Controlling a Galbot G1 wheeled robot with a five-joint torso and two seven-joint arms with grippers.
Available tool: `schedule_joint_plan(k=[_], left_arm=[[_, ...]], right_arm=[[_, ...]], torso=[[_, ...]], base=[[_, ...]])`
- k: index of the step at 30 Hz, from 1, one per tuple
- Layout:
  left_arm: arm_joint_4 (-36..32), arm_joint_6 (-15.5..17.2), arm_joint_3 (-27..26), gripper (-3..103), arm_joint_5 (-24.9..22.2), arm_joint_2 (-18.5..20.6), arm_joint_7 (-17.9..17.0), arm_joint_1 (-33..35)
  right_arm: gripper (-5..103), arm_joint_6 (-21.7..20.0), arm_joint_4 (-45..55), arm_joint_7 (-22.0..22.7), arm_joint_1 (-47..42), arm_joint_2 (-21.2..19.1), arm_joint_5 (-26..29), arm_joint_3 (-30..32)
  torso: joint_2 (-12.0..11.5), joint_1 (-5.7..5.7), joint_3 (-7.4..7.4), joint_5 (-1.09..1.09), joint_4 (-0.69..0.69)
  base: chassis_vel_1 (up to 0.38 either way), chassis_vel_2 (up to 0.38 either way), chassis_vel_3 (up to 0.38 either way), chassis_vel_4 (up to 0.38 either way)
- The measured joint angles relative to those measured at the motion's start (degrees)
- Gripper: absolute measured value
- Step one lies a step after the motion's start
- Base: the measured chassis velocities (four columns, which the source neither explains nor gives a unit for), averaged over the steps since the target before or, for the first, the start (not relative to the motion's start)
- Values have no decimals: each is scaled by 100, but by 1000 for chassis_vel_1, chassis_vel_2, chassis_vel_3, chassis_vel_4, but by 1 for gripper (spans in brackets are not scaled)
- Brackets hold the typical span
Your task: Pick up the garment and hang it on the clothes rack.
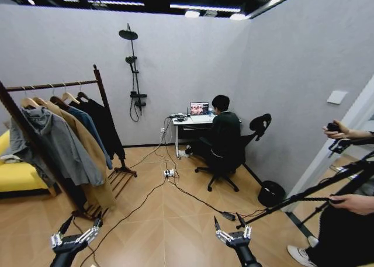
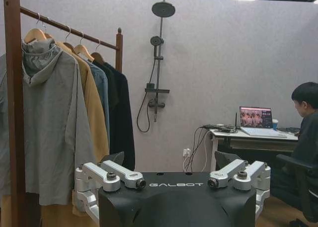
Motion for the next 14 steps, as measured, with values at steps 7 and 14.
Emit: schedule_joint_plan(k=[7,14], left_arm=[[0,0,0,100,0,0,0,0],[0,0,0,100,0,0,0,-1]], right_arm=[[100,0,0,0,0,0,0,0],[100,0,0,0,0,0,0,0]], torso=[[0,1,0,0,0],[-1,2,0,0,0]], base=[[0,0,0,0],[0,0,0,0]])
